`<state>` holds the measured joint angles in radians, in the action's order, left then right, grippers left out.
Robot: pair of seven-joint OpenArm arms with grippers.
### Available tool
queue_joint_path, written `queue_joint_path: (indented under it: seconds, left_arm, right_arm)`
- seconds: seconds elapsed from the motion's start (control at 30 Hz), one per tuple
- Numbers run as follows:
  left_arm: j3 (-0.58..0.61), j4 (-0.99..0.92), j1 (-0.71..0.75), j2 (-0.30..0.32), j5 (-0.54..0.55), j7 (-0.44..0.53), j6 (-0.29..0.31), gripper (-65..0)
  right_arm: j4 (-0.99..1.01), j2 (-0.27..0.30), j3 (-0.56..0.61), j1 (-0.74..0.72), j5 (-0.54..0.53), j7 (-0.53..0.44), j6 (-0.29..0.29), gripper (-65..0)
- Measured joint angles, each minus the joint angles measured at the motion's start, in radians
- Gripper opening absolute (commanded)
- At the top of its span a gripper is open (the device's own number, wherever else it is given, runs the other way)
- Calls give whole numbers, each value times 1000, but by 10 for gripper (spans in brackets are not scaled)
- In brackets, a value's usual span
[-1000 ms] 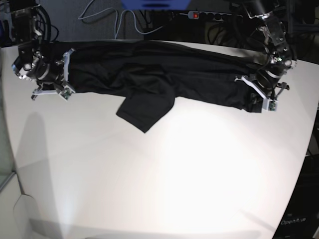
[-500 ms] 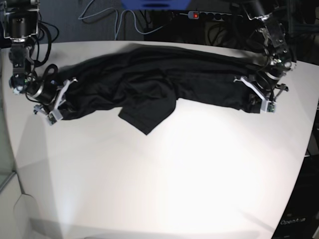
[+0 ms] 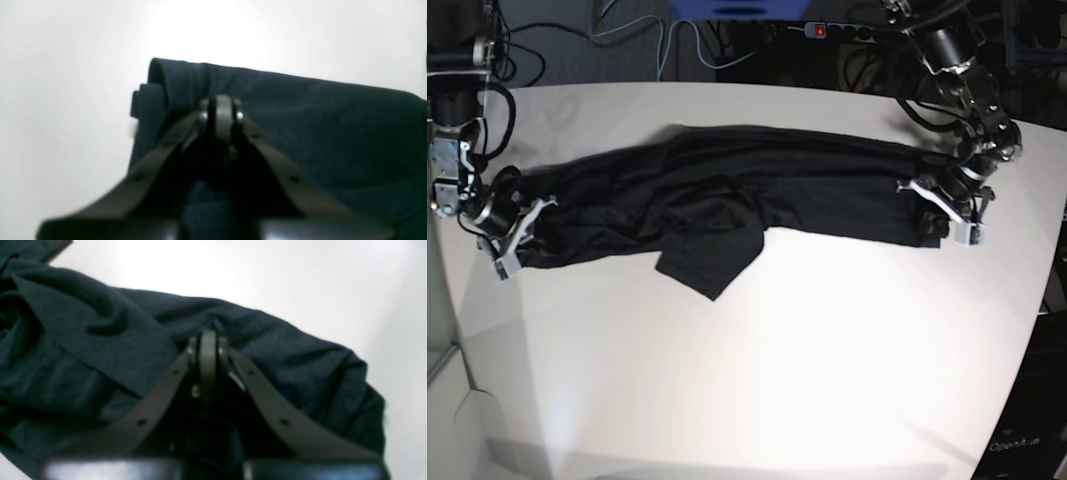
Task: Fold the T-shirt properly
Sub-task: 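Pull the strip taut between both grippers and lay it flat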
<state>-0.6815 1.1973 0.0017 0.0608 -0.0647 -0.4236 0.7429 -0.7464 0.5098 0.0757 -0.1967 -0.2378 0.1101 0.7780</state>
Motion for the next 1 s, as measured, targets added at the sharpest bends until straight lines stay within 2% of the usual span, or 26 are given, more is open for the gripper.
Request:
queue_joint_path:
  seconds: [0.17,0.4,0.5,0.9,1.0]
  left_arm:
    - [-8,-1,-1,0,0,-1,5,-624]
    - [-10,-1,-1,-6,6,-1,2,-624]
    - [-10,-1,0,-6,7,-1,3,-624]
    - [-10,-1,0,-6,7,0,2,-624]
    - [-10,-1,0,-6,7,-1,3,-624]
  right_arm:
    - [110,14,0,-81,13,0,1,-650]
    - [255,31,0,-147,19,-72,4,-650]
    - [262,36,0,-141,21,-109,3,-650]
    - [262,47,0,-138,21,-108,2,-650]
    - [262,42,-51,-138,29,-84,3,-650]
